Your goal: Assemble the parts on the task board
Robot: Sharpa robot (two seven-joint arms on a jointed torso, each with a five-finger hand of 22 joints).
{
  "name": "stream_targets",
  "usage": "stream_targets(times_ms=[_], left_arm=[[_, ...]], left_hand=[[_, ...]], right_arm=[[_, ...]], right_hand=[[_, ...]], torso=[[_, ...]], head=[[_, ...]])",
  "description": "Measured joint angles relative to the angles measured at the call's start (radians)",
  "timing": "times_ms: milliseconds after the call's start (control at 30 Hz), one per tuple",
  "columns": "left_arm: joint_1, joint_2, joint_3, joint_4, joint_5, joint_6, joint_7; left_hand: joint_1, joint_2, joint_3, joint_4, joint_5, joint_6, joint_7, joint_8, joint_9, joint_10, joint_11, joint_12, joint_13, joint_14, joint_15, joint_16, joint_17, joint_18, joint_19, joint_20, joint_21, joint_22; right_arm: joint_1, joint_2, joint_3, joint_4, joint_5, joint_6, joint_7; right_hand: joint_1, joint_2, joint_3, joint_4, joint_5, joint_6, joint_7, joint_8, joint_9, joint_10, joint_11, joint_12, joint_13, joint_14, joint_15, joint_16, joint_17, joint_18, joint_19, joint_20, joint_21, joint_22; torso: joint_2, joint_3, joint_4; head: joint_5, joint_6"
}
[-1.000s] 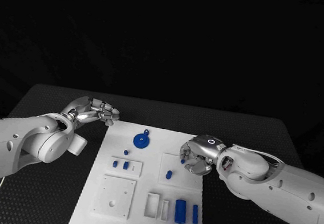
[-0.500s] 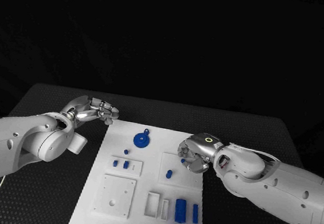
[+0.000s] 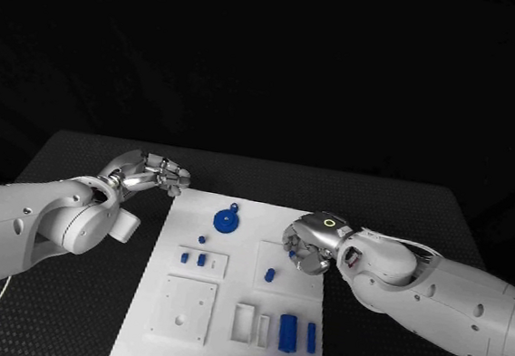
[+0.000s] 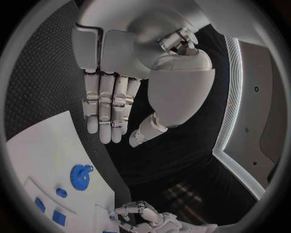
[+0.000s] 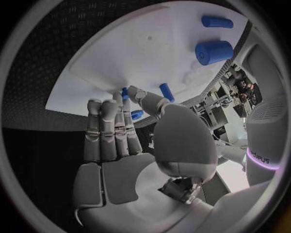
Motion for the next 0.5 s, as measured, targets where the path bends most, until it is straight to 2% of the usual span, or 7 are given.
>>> stream_targets(times_ms=[67, 133, 267, 500], left_arm=[[0.000, 0.000, 0.000, 0.000, 0.000, 0.000, 0.000], [0.000, 0.000, 0.000, 0.000, 0.001, 0.001, -0.001], [0.000, 0.001, 0.000, -0.001, 0.002, 0.001, -0.001], [0.000, 0.001, 0.000, -0.001, 0.003, 0.003, -0.002]], left_hand=[[0.000, 0.000, 0.000, 0.000, 0.000, 0.000, 0.000, 0.000, 0.000, 0.000, 0.000, 0.000, 0.000, 0.000, 0.000, 0.000, 0.001, 0.000, 0.000, 0.000, 0.000, 0.001], [0.000, 0.000, 0.000, 0.000, 0.000, 0.000, 0.000, 0.000, 0.000, 0.000, 0.000, 0.000, 0.000, 0.000, 0.000, 0.000, 0.001, 0.000, 0.000, 0.000, 0.000, 0.001], [0.000, 0.000, 0.000, 0.000, 0.000, 0.000, 0.000, 0.000, 0.000, 0.000, 0.000, 0.000, 0.000, 0.000, 0.000, 0.000, 0.002, 0.000, 0.000, 0.000, 0.000, 0.001], [0.000, 0.000, 0.000, 0.000, 0.000, 0.000, 0.000, 0.000, 0.000, 0.000, 0.000, 0.000, -0.001, 0.000, 0.000, -0.004, 0.003, 0.000, 0.000, 0.000, 0.000, 0.001]], right_arm=[[0.000, 0.002, 0.000, -0.001, -0.005, 0.000, -0.001], [0.000, 0.004, -0.001, -0.002, -0.011, -0.001, -0.003], [0.000, 0.005, -0.003, 0.000, -0.027, -0.002, -0.009], [-0.001, 0.002, -0.010, 0.010, -0.065, -0.009, -0.026]], right_hand=[[0.004, 0.004, 0.006, 0.000, 0.000, 0.004, -0.003, 0.000, 0.000, 0.003, 0.003, 0.000, 0.001, 0.000, 0.000, 0.001, 0.000, 0.000, 0.002, -0.002, 0.000, 0.000], [0.004, 0.004, 0.010, -0.002, 0.000, 0.010, -0.003, 0.002, 0.001, 0.009, -0.002, 0.000, 0.002, 0.000, 0.000, 0.002, 0.001, 0.000, 0.002, -0.002, 0.005, -0.001], [0.016, 0.016, 0.035, -0.008, 0.000, 0.038, -0.013, 0.013, 0.005, 0.040, -0.011, -0.002, 0.007, 0.011, -0.011, 0.025, 0.012, 0.000, 0.018, -0.011, 0.017, -0.001], [0.023, 0.012, 0.062, -0.015, -0.004, 0.068, -0.028, 0.022, 0.012, 0.074, -0.028, 0.006, 0.022, 0.015, -0.027, 0.051, 0.035, 0.000, 0.032, -0.018, 0.033, -0.001]], torso=[[0.000, 0.0000, -0.0002], [0.000, 0.0000, -0.0005], [0.000, 0.0000, -0.0005], [0.000, -0.0004, 0.0000]], head=[[0.000, -0.001], [0.000, -0.001], [-0.001, -0.001], [-0.003, -0.005]])
